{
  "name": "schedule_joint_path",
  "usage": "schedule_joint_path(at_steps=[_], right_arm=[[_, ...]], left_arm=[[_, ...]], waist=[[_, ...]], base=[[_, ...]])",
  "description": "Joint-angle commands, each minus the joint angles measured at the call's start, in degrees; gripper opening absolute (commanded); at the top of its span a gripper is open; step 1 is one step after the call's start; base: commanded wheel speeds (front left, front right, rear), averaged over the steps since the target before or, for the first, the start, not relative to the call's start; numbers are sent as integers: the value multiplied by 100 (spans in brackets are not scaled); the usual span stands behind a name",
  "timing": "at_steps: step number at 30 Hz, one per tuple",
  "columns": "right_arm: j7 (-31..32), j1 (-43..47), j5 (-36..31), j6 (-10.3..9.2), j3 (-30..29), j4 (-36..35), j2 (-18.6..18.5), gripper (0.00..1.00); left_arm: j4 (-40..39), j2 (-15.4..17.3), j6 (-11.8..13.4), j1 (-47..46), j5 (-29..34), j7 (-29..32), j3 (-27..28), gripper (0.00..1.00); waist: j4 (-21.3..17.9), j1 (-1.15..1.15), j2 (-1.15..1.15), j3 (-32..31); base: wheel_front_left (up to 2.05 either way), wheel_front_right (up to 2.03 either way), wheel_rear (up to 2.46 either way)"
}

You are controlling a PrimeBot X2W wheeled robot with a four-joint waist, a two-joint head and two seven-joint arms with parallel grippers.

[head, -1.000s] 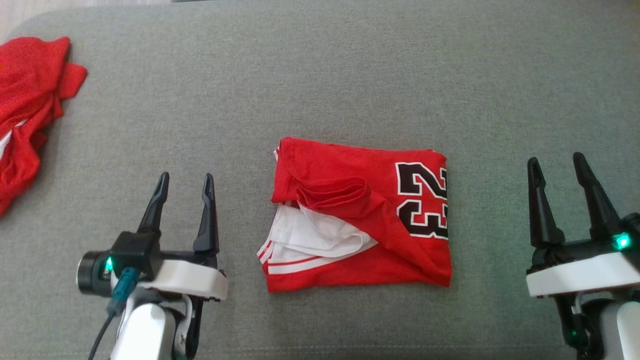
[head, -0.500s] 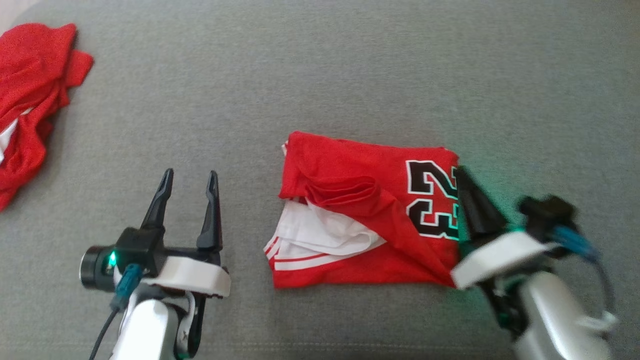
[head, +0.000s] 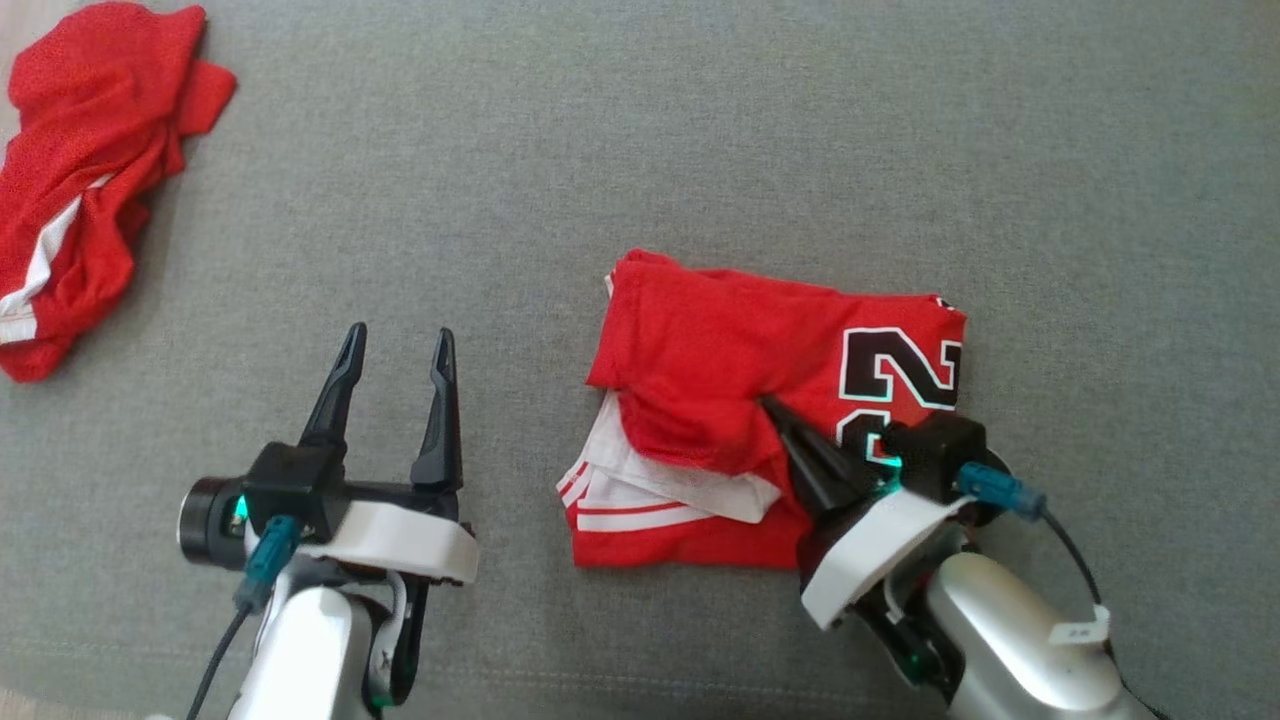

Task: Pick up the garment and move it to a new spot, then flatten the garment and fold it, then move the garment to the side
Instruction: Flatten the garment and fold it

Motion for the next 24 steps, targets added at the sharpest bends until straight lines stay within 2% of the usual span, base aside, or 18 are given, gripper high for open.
schedule_joint_path(at_steps=[1, 6, 9, 13, 16, 17, 18, 19, 20, 24], right_arm=[[-56, -97, 88, 39, 266, -243, -24, 0], [170, -201, 436, 39, 1169, -483, -135, 0], [138, -261, 580, 39, 1409, -557, -222, 0], [-148, -277, 606, 39, 1013, -637, -299, 0], [-294, -149, 426, 39, 173, -657, -298, 0], [-333, -76, 312, 39, -197, -671, -278, 31], [-365, 3, 151, 39, -570, -704, -261, 90], [-365, 3, 151, 39, -570, -704, -261, 90], [-399, 94, -9, 39, -949, -776, -231, 100], [-419, 526, -648, 39, -2204, -1277, -93, 100]], left_arm=[[-210, 42, 45, -174, -36, -35, 202, 100], [-192, 36, 36, -196, -29, -35, 193, 100], [-184, 33, 33, -200, -34, -35, 197, 100], [-182, 42, 41, -158, -53, -35, 248, 100], [-176, 54, 42, -95, -80, -35, 289, 100], [-182, 56, 36, -81, -92, -35, 300, 100], [-185, 61, 33, -65, -99, -35, 311, 100], [-185, 61, 33, -65, -99, -35, 311, 100], [-196, 60, 36, -48, -106, -35, 323, 100], [-230, 77, 64, 43, -127, -35, 383, 100]], waist=[[-22, 0, 0, 9], [-71, 0, 0, 15], [-93, 0, 0, 6], [-154, 0, 0, -60], [-207, 0, 0, -160], [-216, 0, 0, -196], [-224, 0, 0, -240], [-224, 0, 0, -240], [-231, 0, 0, -283], [-277, 0, 0, -439]], base=[[0, 0, 0], [0, 0, 0], [0, 0, 0], [0, 0, 0], [0, 0, 0], [0, 0, 0], [0, 0, 0], [0, 0, 0], [0, 0, 0], [0, 0, 0]])
